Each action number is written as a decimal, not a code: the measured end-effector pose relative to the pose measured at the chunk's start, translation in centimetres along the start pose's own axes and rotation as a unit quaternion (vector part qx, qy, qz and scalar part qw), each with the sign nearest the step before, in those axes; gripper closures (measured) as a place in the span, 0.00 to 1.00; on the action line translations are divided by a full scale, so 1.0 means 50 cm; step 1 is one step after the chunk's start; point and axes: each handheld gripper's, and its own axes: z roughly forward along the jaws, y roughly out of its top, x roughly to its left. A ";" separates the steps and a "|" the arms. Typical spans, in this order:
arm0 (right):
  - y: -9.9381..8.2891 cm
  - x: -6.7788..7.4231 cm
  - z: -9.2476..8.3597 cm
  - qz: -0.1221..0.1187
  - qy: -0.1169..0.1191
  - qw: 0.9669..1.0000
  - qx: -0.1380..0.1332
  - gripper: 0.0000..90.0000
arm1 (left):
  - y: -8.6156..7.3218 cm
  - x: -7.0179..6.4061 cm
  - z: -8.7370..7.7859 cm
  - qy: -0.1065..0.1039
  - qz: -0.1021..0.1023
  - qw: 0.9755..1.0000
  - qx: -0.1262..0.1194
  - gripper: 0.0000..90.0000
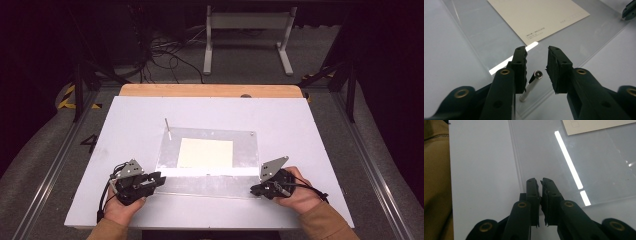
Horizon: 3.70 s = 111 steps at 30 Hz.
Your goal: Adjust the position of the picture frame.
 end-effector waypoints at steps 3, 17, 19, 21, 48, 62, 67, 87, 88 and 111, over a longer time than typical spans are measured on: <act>0.000 0.000 0.000 0.000 0.001 1.000 -0.001 0.93 | -0.003 -0.002 -0.007 0.011 -0.005 1.000 0.004 0.83; -0.001 0.008 0.003 -0.010 0.000 1.000 -0.010 0.93 | 0.031 -0.012 0.000 0.090 0.031 0.995 -0.001 0.94; 0.002 0.013 0.005 -0.014 0.000 1.000 -0.009 0.93 | 0.044 -0.009 0.002 0.099 0.035 0.994 -0.008 0.94; 0.003 0.016 0.006 -0.018 0.002 1.000 -0.011 0.93 | 0.064 -0.010 0.004 0.110 0.041 0.993 -0.016 0.94; 0.023 0.041 0.023 -0.034 -0.006 0.999 -0.013 0.94 | 0.179 0.096 0.186 0.121 -0.030 0.992 -0.031 0.92; 0.025 0.046 0.026 -0.015 -0.010 1.000 -0.014 0.94 | 0.114 0.076 0.080 0.121 -0.055 0.989 -0.061 0.58; 0.038 0.065 0.034 -0.015 -0.019 1.000 -0.011 0.94 | 0.072 0.062 0.053 0.089 -0.058 0.993 -0.048 0.58; 0.074 0.002 -0.029 0.034 -0.041 0.995 -0.079 0.88 | 0.037 0.040 0.043 0.061 -0.042 0.997 -0.035 0.59; 0.068 -0.018 -0.043 0.051 -0.050 0.994 -0.081 0.88 | 0.038 0.039 0.043 0.063 -0.039 0.997 -0.034 0.59; -0.083 -0.296 -0.062 0.257 -0.156 0.954 -0.014 1.00 | 0.031 0.029 0.046 0.064 -0.033 0.997 -0.026 0.57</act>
